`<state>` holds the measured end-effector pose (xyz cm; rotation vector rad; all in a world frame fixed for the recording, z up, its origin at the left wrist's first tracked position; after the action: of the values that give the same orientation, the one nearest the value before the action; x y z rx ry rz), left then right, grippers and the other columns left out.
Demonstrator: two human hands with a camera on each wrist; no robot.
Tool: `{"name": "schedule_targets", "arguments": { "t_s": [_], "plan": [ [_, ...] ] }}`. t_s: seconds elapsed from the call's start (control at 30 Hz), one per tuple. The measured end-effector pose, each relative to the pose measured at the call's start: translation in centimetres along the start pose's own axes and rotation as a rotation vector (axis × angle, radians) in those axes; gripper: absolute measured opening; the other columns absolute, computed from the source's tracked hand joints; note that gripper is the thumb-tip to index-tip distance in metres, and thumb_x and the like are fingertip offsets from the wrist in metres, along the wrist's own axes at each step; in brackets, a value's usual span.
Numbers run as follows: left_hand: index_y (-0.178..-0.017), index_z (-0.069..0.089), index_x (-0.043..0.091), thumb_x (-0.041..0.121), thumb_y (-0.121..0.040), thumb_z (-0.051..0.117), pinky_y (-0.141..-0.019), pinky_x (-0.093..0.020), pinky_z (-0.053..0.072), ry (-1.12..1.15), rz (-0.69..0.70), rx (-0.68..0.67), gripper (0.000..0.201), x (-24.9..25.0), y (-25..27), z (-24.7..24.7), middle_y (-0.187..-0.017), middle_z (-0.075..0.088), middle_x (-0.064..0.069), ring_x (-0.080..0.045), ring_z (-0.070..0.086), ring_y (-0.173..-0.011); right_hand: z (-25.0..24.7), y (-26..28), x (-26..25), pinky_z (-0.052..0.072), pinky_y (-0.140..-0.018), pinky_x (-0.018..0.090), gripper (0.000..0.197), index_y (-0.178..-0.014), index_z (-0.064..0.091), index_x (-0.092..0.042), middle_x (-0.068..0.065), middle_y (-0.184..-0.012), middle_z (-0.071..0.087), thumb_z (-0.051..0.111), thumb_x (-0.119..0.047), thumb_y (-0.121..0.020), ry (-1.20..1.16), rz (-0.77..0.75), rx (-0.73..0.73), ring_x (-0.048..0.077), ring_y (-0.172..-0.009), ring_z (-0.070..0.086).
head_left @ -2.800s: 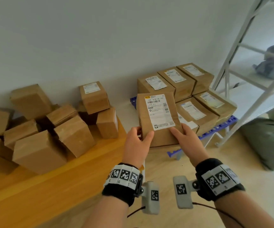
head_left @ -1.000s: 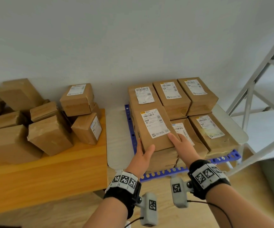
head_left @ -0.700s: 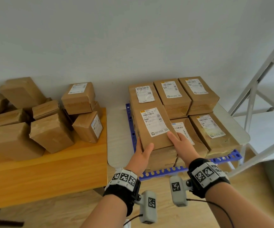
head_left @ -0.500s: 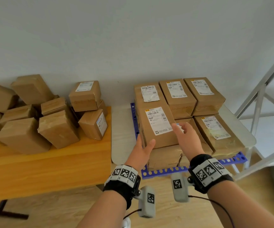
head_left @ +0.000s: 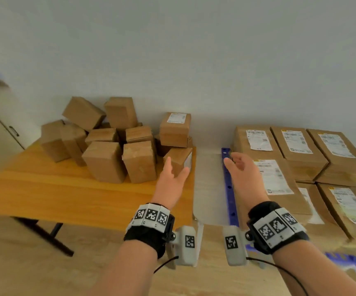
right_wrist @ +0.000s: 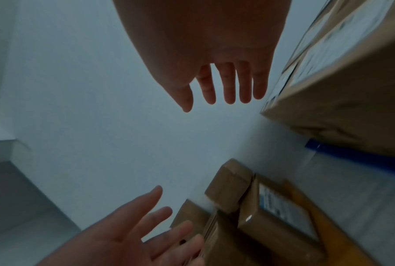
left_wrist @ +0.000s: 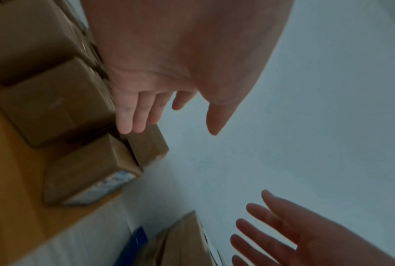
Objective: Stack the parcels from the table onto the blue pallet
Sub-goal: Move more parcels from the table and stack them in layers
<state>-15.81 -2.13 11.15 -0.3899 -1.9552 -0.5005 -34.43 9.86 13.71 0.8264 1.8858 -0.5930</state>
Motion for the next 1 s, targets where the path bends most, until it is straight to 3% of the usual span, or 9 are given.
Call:
{"name": "schedule_targets", "arguments": {
  "t_s": [0.1, 0.3, 0.57, 0.77, 0.93, 1.0],
  "plan": [
    [-0.155, 0.008, 0.031, 0.046, -0.097, 0.049, -0.112, -0.041, 0.033, 0.0, -0.045, 0.085, 0.073, -2.6, 0.3, -6.9, -0.158, 0.026, 0.001, -0.017, 0.033, -0.14, 6.3, 0.8, -2.7, 0.042, -0.102, 0.035, 0.046, -0.139, 0.049, -0.023, -0.005, -0.134, 0.055, 0.054, -0.042, -0.097, -0.026, -0.018, -0.072, 0.014, -0.125, 0.05],
    [-0.154, 0.017, 0.03, 0.046, -0.097, 0.048, -0.108, -0.046, 0.039, -0.043, -0.139, 0.239, 0.067, -9.2, 1.6, -21.4, -0.155, 0.033, 0.002, -0.021, 0.04, -0.136, 21.3, 4.3, -8.2, 0.042, -0.099, 0.03, 0.046, -0.139, 0.048, -0.025, -0.006, -0.135, 0.055, 0.055, -0.042, -0.097, -0.03, -0.048, -0.249, 0.011, -0.123, 0.05],
    [-0.153, 0.023, 0.029, 0.044, -0.098, 0.047, -0.112, -0.046, 0.034, -0.036, -0.23, 0.326, 0.061, -16.6, 2.9, -36.8, -0.155, 0.031, 0.004, -0.021, 0.034, -0.14, 36.9, 9.3, -13.5, 0.041, -0.097, 0.028, 0.046, -0.14, 0.047, -0.023, -0.004, -0.137, 0.053, 0.054, -0.04, -0.098, -0.032, -0.039, -0.374, 0.013, -0.124, 0.049],
    [-0.151, 0.026, 0.03, 0.046, -0.099, 0.044, -0.11, -0.044, 0.035, -0.055, -0.26, 0.364, 0.057, -20.0, 2.3, -43.7, -0.153, 0.036, 0.003, -0.021, 0.038, -0.137, 44.8, 11.1, -15.4, 0.038, -0.095, 0.025, 0.045, -0.14, 0.048, -0.021, -0.003, -0.137, 0.053, 0.055, -0.037, -0.098, -0.016, -0.016, -0.486, 0.011, -0.122, 0.049],
    [-0.151, 0.028, 0.025, 0.041, -0.101, 0.044, -0.106, -0.037, 0.037, -0.045, -0.259, 0.368, 0.055, -21.4, -1.7, -46.8, -0.152, 0.037, 0.002, -0.02, 0.04, -0.136, 49.9, 8.4, -17.1, 0.039, -0.095, 0.025, 0.045, -0.138, 0.048, -0.023, -0.004, -0.136, 0.053, 0.055, -0.04, -0.098, 0.034, -0.043, -0.511, 0.013, -0.124, 0.049],
    [-0.15, 0.03, 0.026, 0.04, -0.101, 0.045, -0.108, -0.04, 0.038, -0.032, -0.254, 0.381, 0.054, -21.7, -3.7, -47.9, -0.152, 0.038, 0.003, -0.02, 0.041, -0.135, 52.0, 6.6, -17.7, 0.041, -0.095, 0.026, 0.044, -0.138, 0.048, -0.023, -0.003, -0.136, 0.054, 0.055, -0.039, -0.097, 0.031, -0.055, -0.519, 0.013, -0.123, 0.049]
  ]
}}
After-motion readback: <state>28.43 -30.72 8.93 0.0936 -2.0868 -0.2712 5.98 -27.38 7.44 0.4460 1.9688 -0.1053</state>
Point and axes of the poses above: each hand's wrist, its own y-axis away from the middle knuckle, its own z-axis out of the palm, x = y × z, the point moved 9 cm from there along -y, towards the middle knuckle
